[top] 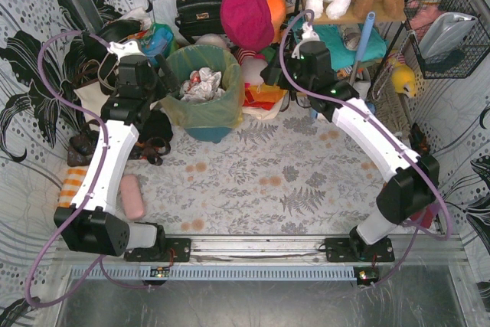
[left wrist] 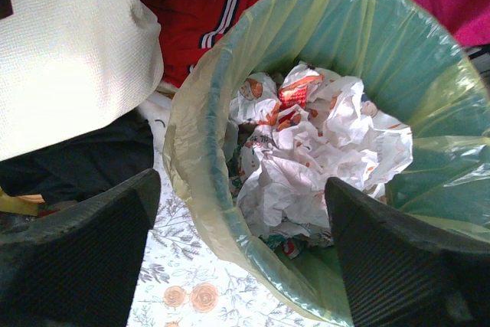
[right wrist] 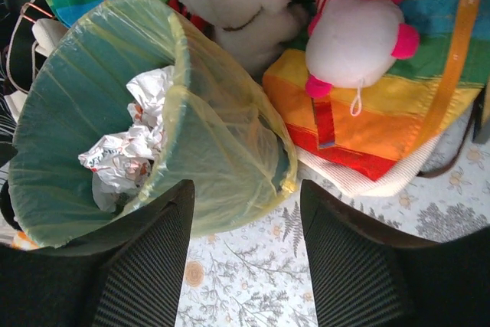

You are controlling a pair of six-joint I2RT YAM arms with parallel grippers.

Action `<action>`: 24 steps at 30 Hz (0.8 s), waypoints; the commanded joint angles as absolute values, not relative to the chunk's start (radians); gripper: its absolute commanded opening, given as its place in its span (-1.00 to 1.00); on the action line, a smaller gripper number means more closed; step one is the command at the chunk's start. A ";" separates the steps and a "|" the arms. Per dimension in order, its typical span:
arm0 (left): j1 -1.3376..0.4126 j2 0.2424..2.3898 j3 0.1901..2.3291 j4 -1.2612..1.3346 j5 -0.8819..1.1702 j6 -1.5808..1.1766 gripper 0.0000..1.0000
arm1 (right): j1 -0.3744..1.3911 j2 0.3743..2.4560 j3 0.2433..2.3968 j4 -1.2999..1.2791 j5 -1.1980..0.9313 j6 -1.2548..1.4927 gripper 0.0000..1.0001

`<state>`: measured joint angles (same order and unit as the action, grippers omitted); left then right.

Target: Tie the trash bag

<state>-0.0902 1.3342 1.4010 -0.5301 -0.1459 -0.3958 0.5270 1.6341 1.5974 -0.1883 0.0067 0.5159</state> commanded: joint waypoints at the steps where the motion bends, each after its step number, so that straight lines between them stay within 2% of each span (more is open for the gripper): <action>1: -0.094 1.365 1.482 -0.543 -0.131 -0.362 0.67 | 0.555 1.727 1.717 -0.215 0.001 0.535 0.12; 3: -0.094 1.385 1.509 -0.554 -0.132 -0.354 0.59 | 0.568 1.767 1.763 -0.219 -0.004 0.539 0.12; 7: -0.094 1.424 1.555 -0.580 -0.155 -0.327 0.26 | 0.593 1.844 1.853 -0.222 -0.008 0.545 0.07; 17: -0.088 1.463 1.569 -0.595 -0.246 -0.320 0.21 | 0.634 1.991 2.041 -0.256 -0.008 0.563 -0.11; 24: -0.071 1.484 1.554 -0.569 -0.209 -0.327 0.17 | 0.636 2.032 2.079 -0.263 0.006 0.566 -0.17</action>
<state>-0.0826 1.4677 1.5372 -0.5983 -0.2050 -0.3393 0.6308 2.0018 2.0281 -0.2543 -0.0029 0.5571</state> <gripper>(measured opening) 0.593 0.426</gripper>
